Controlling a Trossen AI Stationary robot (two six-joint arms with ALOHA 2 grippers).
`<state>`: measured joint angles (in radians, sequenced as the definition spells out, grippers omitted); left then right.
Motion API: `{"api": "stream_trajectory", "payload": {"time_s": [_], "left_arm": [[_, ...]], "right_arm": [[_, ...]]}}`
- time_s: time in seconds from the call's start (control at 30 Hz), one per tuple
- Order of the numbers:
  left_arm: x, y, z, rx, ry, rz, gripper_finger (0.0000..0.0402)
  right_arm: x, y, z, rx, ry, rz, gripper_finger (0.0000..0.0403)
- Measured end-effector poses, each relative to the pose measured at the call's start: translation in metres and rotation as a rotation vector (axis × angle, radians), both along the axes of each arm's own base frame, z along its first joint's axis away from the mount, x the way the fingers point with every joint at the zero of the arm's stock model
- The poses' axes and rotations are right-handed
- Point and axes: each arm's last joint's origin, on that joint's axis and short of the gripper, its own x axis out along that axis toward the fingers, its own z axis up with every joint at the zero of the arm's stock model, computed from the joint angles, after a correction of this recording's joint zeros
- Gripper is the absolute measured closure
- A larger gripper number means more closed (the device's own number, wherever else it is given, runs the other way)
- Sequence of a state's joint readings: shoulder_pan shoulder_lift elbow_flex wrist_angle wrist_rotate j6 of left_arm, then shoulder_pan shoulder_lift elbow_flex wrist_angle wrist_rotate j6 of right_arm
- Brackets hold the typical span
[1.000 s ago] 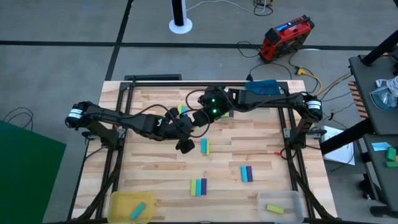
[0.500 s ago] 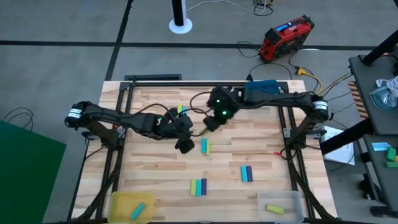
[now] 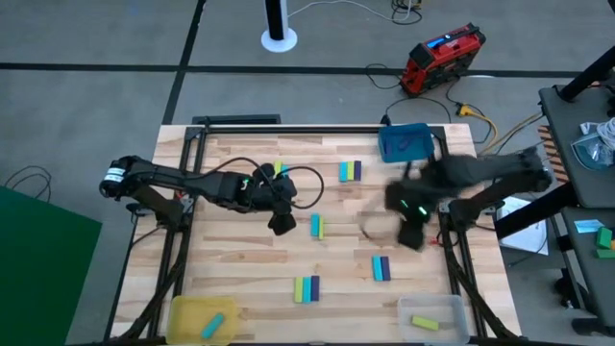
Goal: Sort blocks
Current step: Put the green block into the transparent bin
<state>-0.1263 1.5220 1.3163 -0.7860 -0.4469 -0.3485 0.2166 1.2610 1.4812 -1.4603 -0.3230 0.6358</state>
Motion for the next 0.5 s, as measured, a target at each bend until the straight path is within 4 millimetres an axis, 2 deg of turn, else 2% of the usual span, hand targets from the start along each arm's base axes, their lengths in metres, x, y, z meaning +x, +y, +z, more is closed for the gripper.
{"api": "stream_trajectory", "payload": {"time_s": [0.13,0.23,0.37,0.5], "left_arm": [[0.000,0.004,0.000,0.006,0.005,0.003,0.0255],[0.000,0.006,0.000,0.034,0.015,-0.005,0.0255],[0.000,0.009,0.000,0.063,0.027,-0.011,0.0255],[-0.001,0.011,-0.001,0.073,0.045,-0.009,0.0255]], "right_arm": [[-0.027,0.038,0.003,0.009,-0.007,0.156,0.0352],[-0.039,0.066,0.000,0.004,0.006,0.285,0.0352],[-0.047,0.104,-0.010,-0.053,-0.029,0.448,0.0352],[-0.050,0.139,-0.030,-0.139,-0.013,0.552,0.0352]]}}
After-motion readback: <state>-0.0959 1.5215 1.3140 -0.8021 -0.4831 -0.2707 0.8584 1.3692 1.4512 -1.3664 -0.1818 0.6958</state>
